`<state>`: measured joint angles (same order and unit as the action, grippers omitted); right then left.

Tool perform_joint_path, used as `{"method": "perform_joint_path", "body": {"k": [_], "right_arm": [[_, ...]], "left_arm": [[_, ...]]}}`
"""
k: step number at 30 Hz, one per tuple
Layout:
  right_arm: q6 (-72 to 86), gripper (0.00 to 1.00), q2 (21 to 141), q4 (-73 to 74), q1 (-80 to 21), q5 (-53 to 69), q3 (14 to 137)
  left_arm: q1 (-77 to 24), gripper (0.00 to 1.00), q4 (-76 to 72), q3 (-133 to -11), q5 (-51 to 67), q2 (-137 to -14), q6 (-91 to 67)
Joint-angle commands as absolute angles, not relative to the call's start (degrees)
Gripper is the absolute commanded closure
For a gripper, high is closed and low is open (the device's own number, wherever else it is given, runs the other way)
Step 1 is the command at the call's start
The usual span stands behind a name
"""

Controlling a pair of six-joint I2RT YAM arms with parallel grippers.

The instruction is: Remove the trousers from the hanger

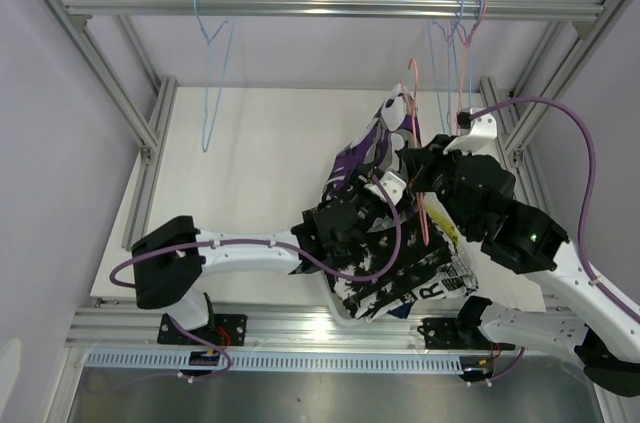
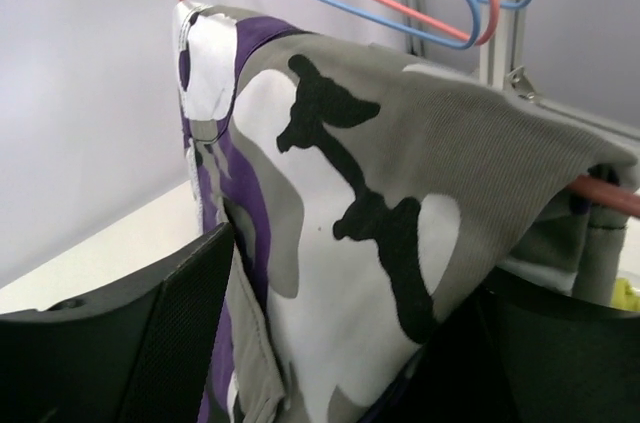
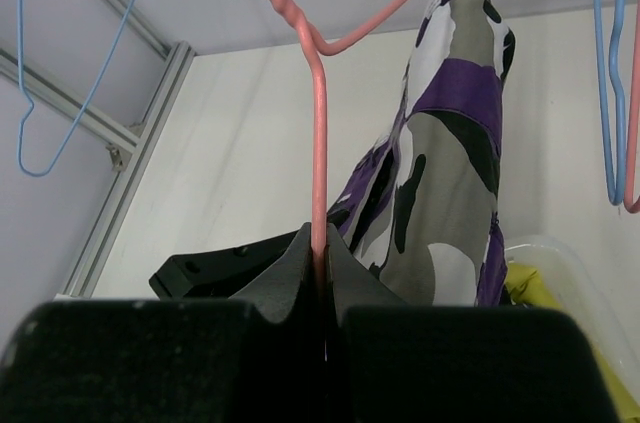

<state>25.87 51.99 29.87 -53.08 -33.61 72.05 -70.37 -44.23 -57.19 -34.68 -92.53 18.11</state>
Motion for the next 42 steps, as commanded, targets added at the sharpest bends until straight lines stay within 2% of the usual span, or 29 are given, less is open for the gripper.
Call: {"method": "perform_joint_path", "body": {"k": [1,8,16,19,20,22,23,31,42], "right_arm": [[26.19,1.0,50.71,25.14,-52.39,-31.38,72.16],[28.47,1.0,50.98,24.35,-48.96,-25.76,71.19],[29.97,1.0,51.24,23.82,-48.34,-22.5,71.1],[29.97,1.0,51.15,23.99,-48.34,-21.97,71.02],[30.06,1.0,51.15,24.08,-48.43,-21.97,70.93],[30.15,1.0,51.15,24.0,-48.43,-21.89,70.75],[30.23,1.0,51.07,23.91,-48.34,-21.8,70.58],[31.2,1.0,50.63,24.08,-48.34,-23.02,68.91],[32.96,1.0,49.31,22.68,-48.16,-26.45,62.05]], "left_arm": [[-70.31,0.27,-47.99,-60.64,-31.03,-92.72,13.54],[-71.63,0.37,-48.78,-62.75,-29.88,-94.83,12.57],[-71.89,0.59,-46.58,-66.35,-27.95,-98.43,11.42],[-71.98,0.69,-45.7,-66.88,-28.21,-99.58,11.51],[-71.98,0.81,-45.62,-66.8,-28.3,-99.58,11.43],[-71.98,0.9,-45.35,-66.62,-28.3,-99.58,11.16],[-72.07,0.99,-45.26,-66.19,-28.21,-99.58,10.64],[-72.25,0.99,-47.2,-61.7,-25.66,-95.02,7.12],[-77.25,1.0,-50.02,-62.4,-32.52,-83.77,13.62]]}}
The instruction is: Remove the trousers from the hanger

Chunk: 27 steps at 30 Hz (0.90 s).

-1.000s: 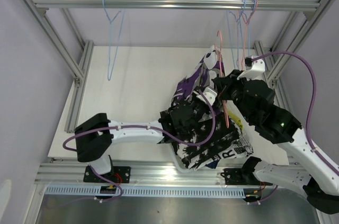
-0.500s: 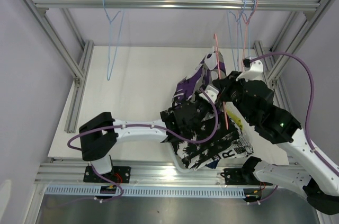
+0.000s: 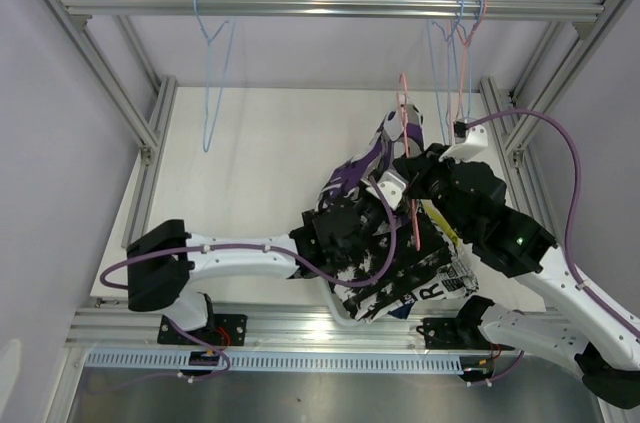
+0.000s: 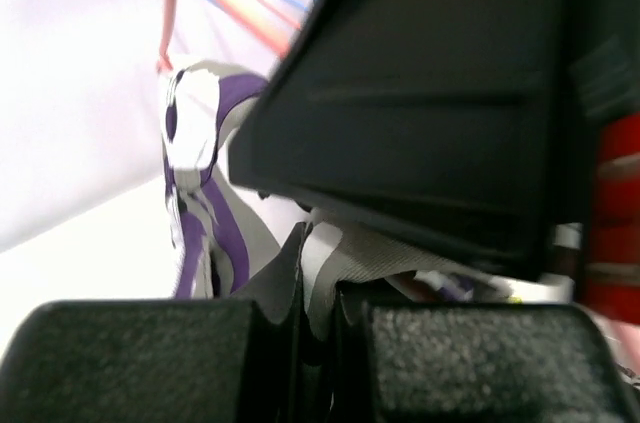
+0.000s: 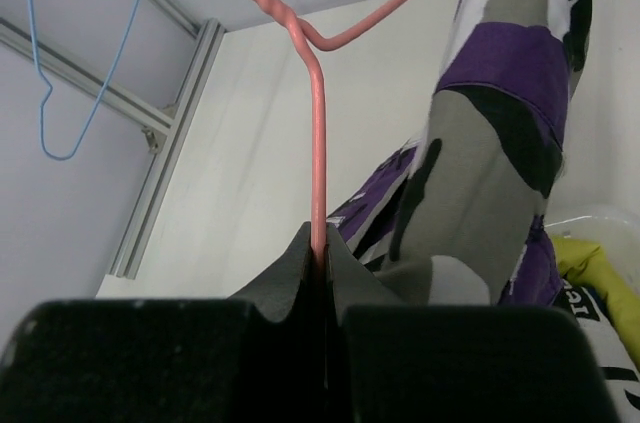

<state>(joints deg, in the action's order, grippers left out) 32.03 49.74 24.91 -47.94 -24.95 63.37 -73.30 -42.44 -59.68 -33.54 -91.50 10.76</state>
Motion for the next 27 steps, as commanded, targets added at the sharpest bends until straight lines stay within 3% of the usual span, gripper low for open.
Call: {"method": "perform_joint_path", "body": {"k": [1,13,27], "right_arm": [[33.66,1.0,49.31,22.5,-48.16,-26.54,61.88],[38.84,1.0,50.45,22.15,-47.99,-26.63,61.44],[43.86,1.0,44.3,22.24,-48.08,-27.86,55.81]], "left_arm": [[-77.6,1.0,-49.57,-64.14,-32.78,-83.06,14.15],[-81.39,1.0,-50.27,-72.51,-36.12,-75.33,28.63],[-81.65,0.99,-75.92,-68.82,-45.53,-72.86,55.97]]}}
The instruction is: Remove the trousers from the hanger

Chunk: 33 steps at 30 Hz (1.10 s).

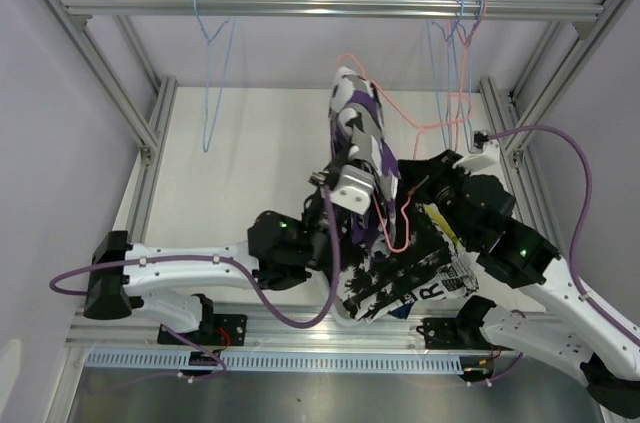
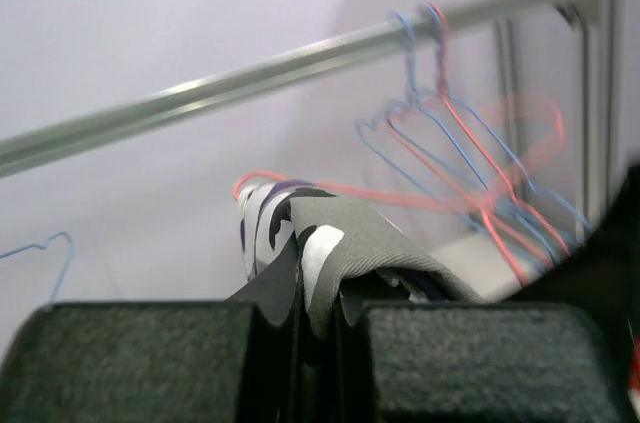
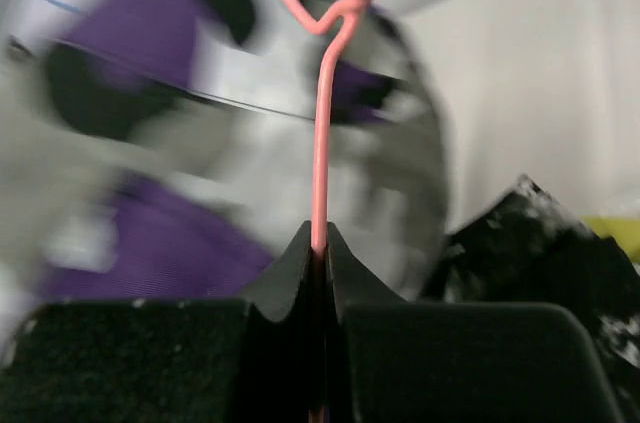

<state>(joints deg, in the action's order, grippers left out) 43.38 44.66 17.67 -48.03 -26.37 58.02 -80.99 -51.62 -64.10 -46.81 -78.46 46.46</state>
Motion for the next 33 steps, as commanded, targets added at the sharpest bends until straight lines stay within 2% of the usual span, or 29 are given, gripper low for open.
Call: {"method": "perform_joint_path", "body": {"k": [1,9,21,33], "right_arm": [[44.12,1.0,44.21,22.32,-47.99,-28.04,55.55],[44.65,1.0,45.7,19.7,-47.9,-28.04,53.09],[44.21,1.0,56.68,12.57,-47.99,-26.63,50.45],[43.6,1.0,58.97,9.05,-47.64,-26.19,48.16]], "left_arm": [[-81.65,0.99,-76.81,-68.64,-45.53,-72.95,56.51],[-81.65,0.99,-72.6,-69.69,-45.0,-71.98,53.09],[-81.65,0.99,-60.84,-75.14,-44.74,-67.16,42.92],[-81.74,1.0,-49.49,-82.61,-44.56,-64.07,35.43]]}}
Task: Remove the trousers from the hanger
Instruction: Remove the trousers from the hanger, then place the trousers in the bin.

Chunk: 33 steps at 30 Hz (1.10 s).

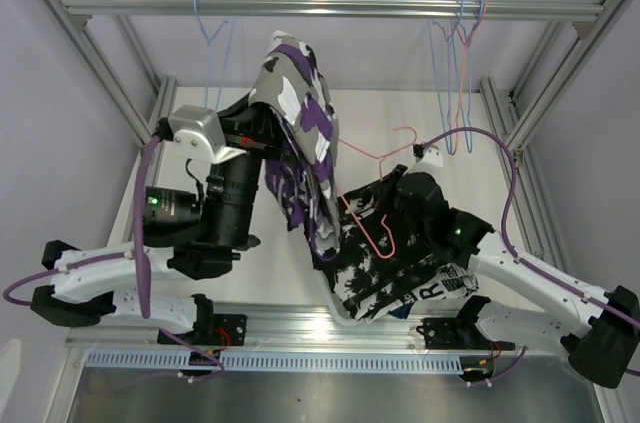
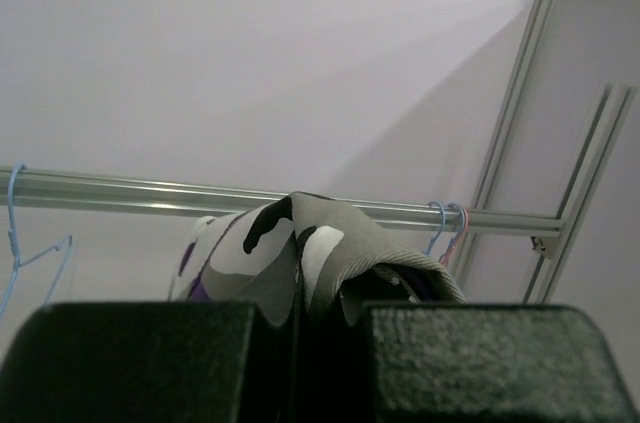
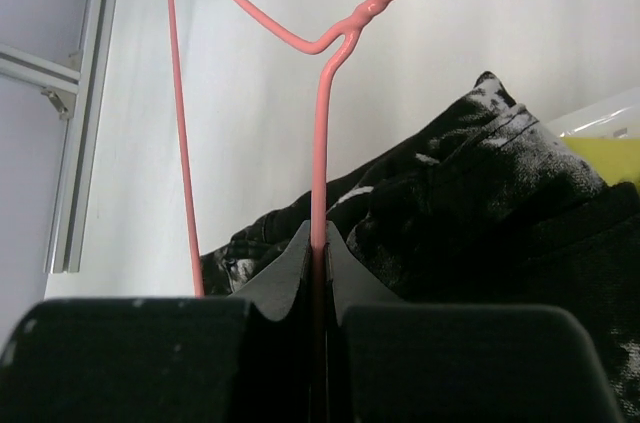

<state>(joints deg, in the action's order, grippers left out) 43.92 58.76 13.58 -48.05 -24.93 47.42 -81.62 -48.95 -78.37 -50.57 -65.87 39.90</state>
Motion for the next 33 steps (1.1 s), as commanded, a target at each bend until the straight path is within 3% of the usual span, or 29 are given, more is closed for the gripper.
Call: {"method": "perform_joint_path", "body": {"k": [1,8,13,21,29,33], "right_arm": [[43.25,1.0,59.32,9.05,-47.46,-26.19,48.25],[37.89,1.0,58.36,13.52,-46.76,-28.55,53.25],[30.96,1.0,56.08,18.01,-46.58,-32.07,58.79],[24.0,1.0,51.95,25.04,-46.5,-35.15,67.93],[21.45,1.0,48.08,28.21,-46.67,-34.19,71.36],[20.83,1.0,46.32,30.93,-46.67,-33.58,74.87]], "left_arm": [[-81.83,1.0,-46.35,-83.05,-44.56,-63.72,34.64],[-81.83,1.0,-34.29,-81.75,-46.4,-57.67,32.52],[-81.83,1.0,-34.8,-66.06,-49.04,-47.65,31.38],[-81.74,0.99,-31.03,-55.38,-51.59,-35.08,25.93],[-81.74,0.99,-10.49,-56.08,-42.03,-35.59,14.79],[-81.74,1.0,-9.83,-52.74,-40.52,-38.4,11.25]]}}
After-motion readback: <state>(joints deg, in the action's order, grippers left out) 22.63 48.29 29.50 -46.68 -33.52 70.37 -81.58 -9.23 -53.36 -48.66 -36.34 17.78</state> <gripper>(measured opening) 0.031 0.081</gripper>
